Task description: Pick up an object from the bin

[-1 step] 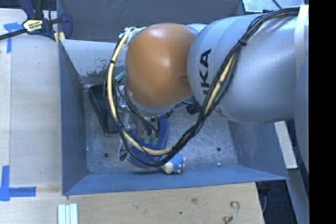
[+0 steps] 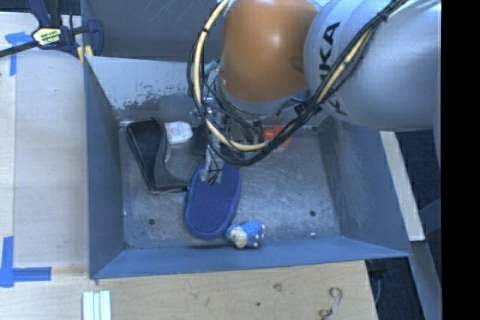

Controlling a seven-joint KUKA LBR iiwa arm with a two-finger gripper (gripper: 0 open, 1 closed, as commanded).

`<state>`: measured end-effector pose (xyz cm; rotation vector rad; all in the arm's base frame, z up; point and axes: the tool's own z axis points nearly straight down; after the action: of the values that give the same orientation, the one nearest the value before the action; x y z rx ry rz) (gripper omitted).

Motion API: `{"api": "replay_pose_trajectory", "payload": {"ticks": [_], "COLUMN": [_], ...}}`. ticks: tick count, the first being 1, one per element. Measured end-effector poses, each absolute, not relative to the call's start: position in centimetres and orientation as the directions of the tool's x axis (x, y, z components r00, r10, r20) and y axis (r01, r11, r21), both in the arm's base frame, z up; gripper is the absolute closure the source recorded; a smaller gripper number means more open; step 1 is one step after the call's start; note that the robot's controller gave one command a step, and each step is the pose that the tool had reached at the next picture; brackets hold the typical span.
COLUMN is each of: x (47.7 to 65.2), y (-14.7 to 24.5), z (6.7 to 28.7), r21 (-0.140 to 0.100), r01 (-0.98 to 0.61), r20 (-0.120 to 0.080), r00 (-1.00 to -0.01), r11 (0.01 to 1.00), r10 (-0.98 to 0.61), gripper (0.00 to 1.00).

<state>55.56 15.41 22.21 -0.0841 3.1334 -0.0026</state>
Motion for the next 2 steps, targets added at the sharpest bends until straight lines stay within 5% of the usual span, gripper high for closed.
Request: {"api": "replay_pose_trajectory", "payload": {"ticks": [1,2], "x": [49.2,54.7], "y": [12.9,15.4], "z": [14.5,7.6], "r21": [0.001,-0.001], "r01": [-0.443,-0.831], "r20": [0.005,-0.001], "r00": [-0.897,-0.557], "r11": [0.897,0.557], "r10": [-0.443,-0.831], "gripper": [0.0,0.0]}}
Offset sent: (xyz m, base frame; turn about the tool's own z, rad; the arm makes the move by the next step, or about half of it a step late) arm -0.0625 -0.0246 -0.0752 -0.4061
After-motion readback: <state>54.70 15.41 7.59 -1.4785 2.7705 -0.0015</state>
